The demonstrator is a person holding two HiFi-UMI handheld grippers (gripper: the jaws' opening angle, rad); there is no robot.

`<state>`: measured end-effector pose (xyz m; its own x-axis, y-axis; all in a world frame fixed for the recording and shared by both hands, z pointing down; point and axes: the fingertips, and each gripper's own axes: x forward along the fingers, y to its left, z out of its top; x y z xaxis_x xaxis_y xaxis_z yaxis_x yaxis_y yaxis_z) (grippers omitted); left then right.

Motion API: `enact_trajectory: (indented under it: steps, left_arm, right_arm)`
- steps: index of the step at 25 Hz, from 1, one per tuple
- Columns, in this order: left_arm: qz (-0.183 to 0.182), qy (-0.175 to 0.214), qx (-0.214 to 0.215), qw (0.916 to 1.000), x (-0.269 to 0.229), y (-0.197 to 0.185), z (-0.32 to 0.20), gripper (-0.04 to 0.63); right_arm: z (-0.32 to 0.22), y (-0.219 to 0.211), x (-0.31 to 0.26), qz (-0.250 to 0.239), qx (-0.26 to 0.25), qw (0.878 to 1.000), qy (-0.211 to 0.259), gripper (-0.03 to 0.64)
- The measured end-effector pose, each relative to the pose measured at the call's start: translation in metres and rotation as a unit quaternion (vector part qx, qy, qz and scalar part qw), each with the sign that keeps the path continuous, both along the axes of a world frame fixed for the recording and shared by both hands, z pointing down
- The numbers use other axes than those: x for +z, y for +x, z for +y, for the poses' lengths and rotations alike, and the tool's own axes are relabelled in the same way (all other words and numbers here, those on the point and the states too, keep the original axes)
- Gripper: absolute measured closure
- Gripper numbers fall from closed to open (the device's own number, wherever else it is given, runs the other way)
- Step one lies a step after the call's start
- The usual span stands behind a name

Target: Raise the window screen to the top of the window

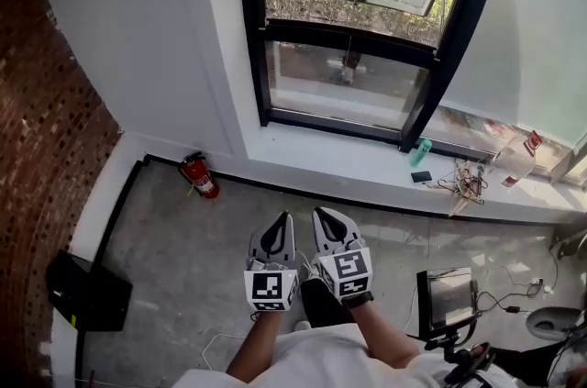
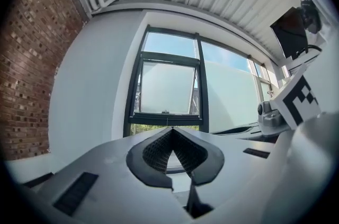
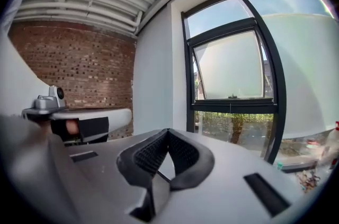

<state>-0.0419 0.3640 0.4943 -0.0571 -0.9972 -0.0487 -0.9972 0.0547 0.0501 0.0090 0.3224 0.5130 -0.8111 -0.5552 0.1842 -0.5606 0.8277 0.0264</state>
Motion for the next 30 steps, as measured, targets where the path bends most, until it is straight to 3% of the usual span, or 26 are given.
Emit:
enact_trajectory:
  steps: [3, 6, 10, 14, 19, 25, 30]
  left_arm:
    - [-0.035, -0.001, 0.003, 0.9994, -0.001, -0.026, -0.059, 0.6]
    - [-0.037, 0.018, 0.028, 0.9988, -0.024, -0.047, -0.127, 0.601]
    - [-0.068, 0.001, 0.038, 0.9969, -0.04, -0.059, -0.209, 0.601]
    - [-0.046, -0.002, 0.057, 0.9973, -0.027, -0.065, -0.259, 0.601]
    - [-0.02, -0.028, 0.071, 0.9969, 0.0, -0.106, -0.328, 0.6]
    - [-0.001, 0.003, 0.14, 0.9902, 0.005, -0.124, -0.447, 0.6]
    - [-0.05, 0.046, 0.175, 0.9822, -0.035, -0.166, -0.545, 0.6]
  right_arm:
    - [-0.055, -0.035, -0.005, -0.025, -0.011, 1.0, 0.004, 0.617]
    - [-0.129, -0.059, -0.037, -0.048, 0.0, 0.998, 0.029, 0.617]
    - [-0.216, -0.069, -0.074, -0.08, 0.012, 0.995, 0.05, 0.617]
    - [-0.272, -0.072, -0.052, -0.087, 0.036, 0.996, 0.008, 0.617]
    - [-0.32, -0.101, -0.016, -0.079, 0.043, 0.995, -0.03, 0.617]
    - [-0.434, -0.116, -0.003, -0.067, 0.106, 0.992, -0.022, 0.617]
    - [-0.523, -0.152, -0.032, -0.077, 0.135, 0.988, 0.011, 0.617]
